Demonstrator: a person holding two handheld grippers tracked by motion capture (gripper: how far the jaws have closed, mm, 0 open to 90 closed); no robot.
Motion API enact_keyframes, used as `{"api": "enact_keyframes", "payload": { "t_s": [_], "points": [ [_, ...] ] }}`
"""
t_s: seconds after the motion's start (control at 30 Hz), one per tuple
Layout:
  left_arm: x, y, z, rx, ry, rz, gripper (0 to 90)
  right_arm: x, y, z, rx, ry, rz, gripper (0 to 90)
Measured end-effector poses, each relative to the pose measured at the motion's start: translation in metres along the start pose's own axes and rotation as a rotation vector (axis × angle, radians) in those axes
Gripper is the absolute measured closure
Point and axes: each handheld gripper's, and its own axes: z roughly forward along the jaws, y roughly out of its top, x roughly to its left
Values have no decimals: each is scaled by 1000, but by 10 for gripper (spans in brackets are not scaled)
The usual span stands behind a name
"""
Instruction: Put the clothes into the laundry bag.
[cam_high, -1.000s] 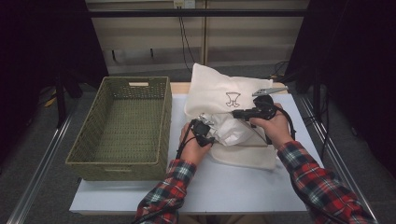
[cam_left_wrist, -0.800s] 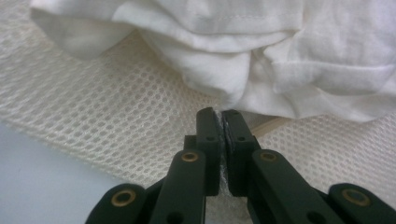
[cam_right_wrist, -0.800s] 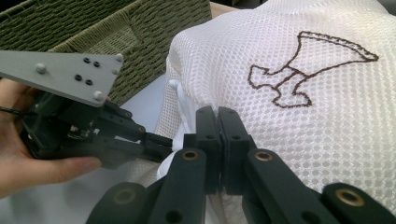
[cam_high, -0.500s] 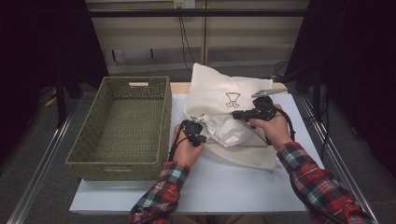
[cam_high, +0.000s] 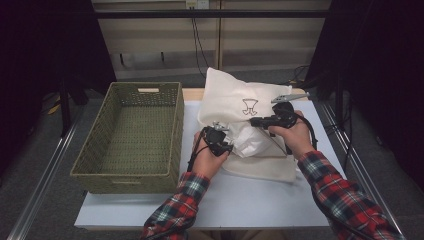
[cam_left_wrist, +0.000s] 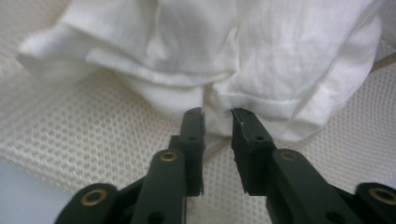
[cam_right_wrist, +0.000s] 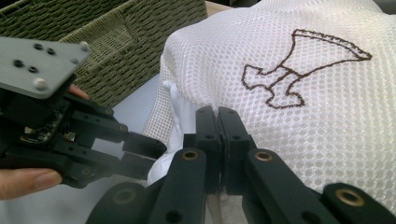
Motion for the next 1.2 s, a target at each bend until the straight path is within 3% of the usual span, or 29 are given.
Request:
{"api": "enact_keyframes", "payload": {
  "t_s": [0.13, 0.27, 0.37, 0.4, 0.43, 0.6, 0.7, 0.93, 1.1, 1.2],
  "points": [
    [-1, 14, -10, -80, -6, 7, 530, 0, 1, -1, 2, 8, 4, 885],
    [-1, 32, -17, -150, 29, 80, 405, 4, 2, -1, 9, 24, 10, 886],
    [1, 43, -17, -169, 28, 100, 360, 6, 5, -2, 8, 30, 9, 887],
    [1, 47, -15, -167, 38, 141, 344, 6, 6, -2, 4, 31, 6, 887],
    [1, 50, -14, -173, 44, 153, 332, 7, 7, -3, 3, 33, 6, 887],
    [3, 60, -5, -184, 55, 189, 291, 10, 11, -3, 2, 37, -4, 887],
    [7, 63, -5, -200, 68, 171, 339, 11, 11, -2, 1, 39, -7, 887],
    [15, 66, -2, -178, 48, 235, 569, 11, 11, -2, 2, 45, 2, 887],
    [14, 67, -4, -151, 26, 218, 842, 15, 14, -1, -1, 40, -5, 887],
    [15, 68, -10, -142, 10, 183, 879, 17, 14, -1, -1, 28, -18, 874]
  ]
}}
